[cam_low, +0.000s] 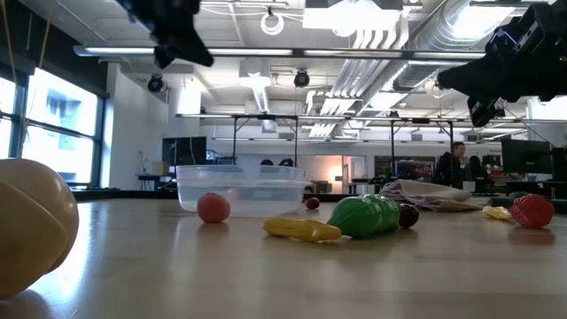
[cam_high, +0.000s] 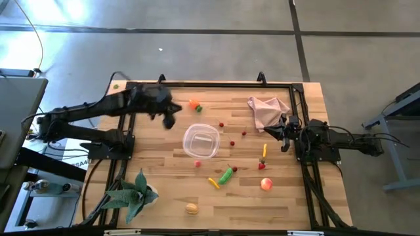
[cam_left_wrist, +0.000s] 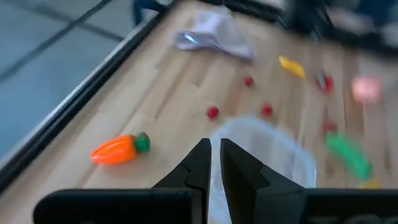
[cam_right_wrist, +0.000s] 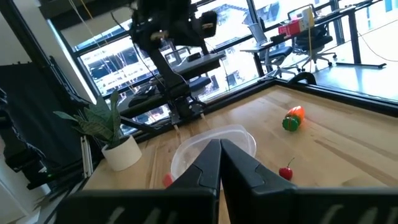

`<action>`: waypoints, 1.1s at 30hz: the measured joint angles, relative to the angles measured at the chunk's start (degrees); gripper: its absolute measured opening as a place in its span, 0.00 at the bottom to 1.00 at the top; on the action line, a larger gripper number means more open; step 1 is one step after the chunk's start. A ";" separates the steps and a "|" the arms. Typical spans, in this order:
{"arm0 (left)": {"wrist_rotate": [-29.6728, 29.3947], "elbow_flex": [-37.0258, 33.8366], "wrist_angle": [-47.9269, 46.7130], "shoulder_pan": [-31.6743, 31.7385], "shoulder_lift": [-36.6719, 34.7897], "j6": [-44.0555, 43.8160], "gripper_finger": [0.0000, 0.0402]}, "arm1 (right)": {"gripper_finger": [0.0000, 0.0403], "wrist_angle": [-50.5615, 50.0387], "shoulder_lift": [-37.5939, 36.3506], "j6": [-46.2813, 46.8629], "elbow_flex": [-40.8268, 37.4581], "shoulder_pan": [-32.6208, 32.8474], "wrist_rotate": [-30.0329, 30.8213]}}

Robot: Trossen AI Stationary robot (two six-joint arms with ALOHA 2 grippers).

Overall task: Pick and placing Produce into tupperware
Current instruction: Put the carrot into the transparent bin

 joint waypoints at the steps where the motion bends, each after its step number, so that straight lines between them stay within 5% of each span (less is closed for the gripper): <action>1: -0.02 1.77 -0.11 0.94 2.48 -4.42 0.06 | 0.00 0.02 -0.01 0.01 0.00 0.02 0.00; 5: -1.16 10.42 -3.60 5.33 12.74 -17.37 0.06 | 0.00 -0.66 0.00 1.62 0.01 0.02 -0.02; 18: -0.15 36.65 -33.79 13.71 43.63 -31.95 0.06 | 0.00 -1.98 0.00 4.20 0.07 -0.02 2.74; 26: 5.46 37.53 -34.85 14.67 48.36 -29.20 0.06 | 0.00 -19.21 2.96 -12.04 9.53 -0.02 5.05; 33: 4.73 37.56 -34.52 14.69 48.35 -27.45 0.06 | 0.00 -20.35 7.77 -13.98 18.22 -0.02 -3.42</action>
